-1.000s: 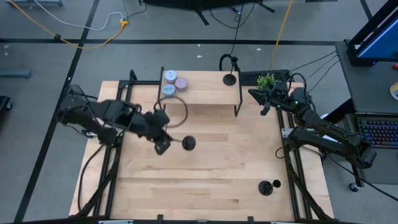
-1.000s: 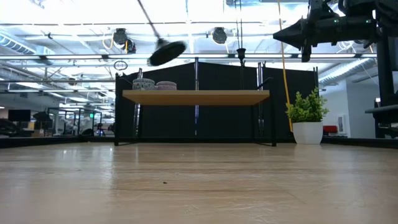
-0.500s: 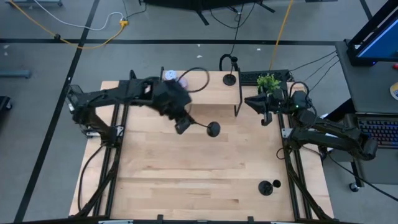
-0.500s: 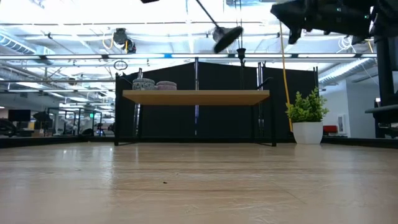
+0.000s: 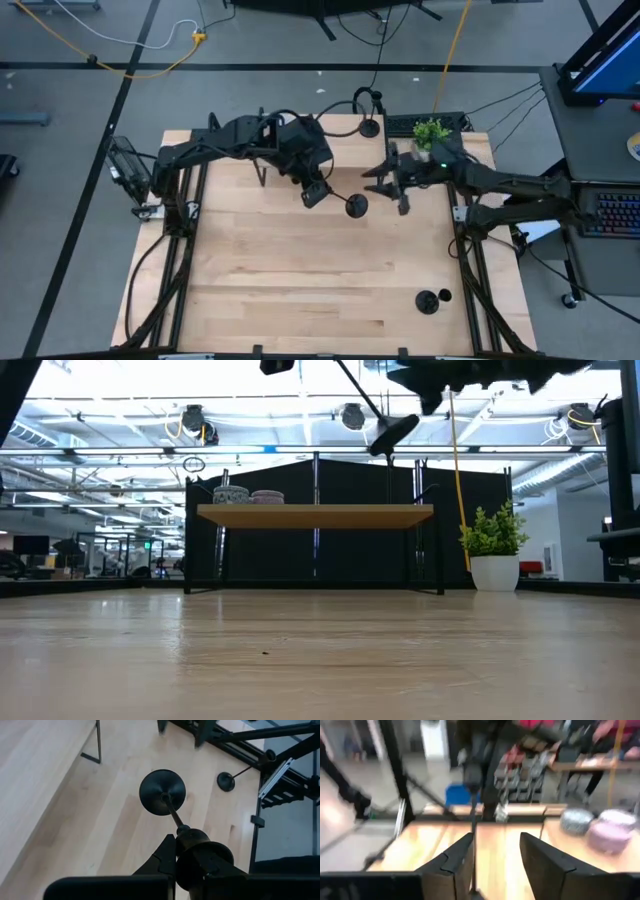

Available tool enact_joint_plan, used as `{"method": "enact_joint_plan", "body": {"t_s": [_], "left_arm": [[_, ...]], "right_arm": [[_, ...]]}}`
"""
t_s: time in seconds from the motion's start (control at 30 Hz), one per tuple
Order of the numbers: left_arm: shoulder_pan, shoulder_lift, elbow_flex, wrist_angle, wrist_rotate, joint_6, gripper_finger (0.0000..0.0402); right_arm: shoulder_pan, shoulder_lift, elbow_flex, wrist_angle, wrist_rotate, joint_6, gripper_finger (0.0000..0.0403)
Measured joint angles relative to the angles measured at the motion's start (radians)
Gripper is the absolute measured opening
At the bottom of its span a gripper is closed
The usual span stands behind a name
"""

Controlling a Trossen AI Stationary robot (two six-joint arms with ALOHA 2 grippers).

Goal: Pick & Place candle stick holders
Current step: Put the left black candle holder on the shelf

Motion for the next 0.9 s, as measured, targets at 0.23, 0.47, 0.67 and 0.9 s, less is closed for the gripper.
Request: {"method": "enact_joint_plan", "body": {"t_s": [0.23,0.47,0.67,0.9], "left_arm": [[-0.002,-0.002,0.000,-0.011,-0.031,-0.013,0.0014],[-0.010,-0.002,0.000,-0.030,-0.055,-0.013,0.0014],[-0.016,-0.002,-0.001,-0.012,-0.056,-0.002,0.0014],[-0.020,-0.002,-0.001,-0.004,-0.056,0.002,0.0014]], "right_arm": [[0.077,0.185,0.229,-0.277,0.051,-0.086,0.0155],[0.105,0.272,0.334,-0.289,0.046,-0.086,0.0155],[0.122,0.331,0.353,-0.288,0.046,-0.060,0.0155],[0.124,0.370,0.353,-0.274,0.051,-0.034,0.0155]]}}
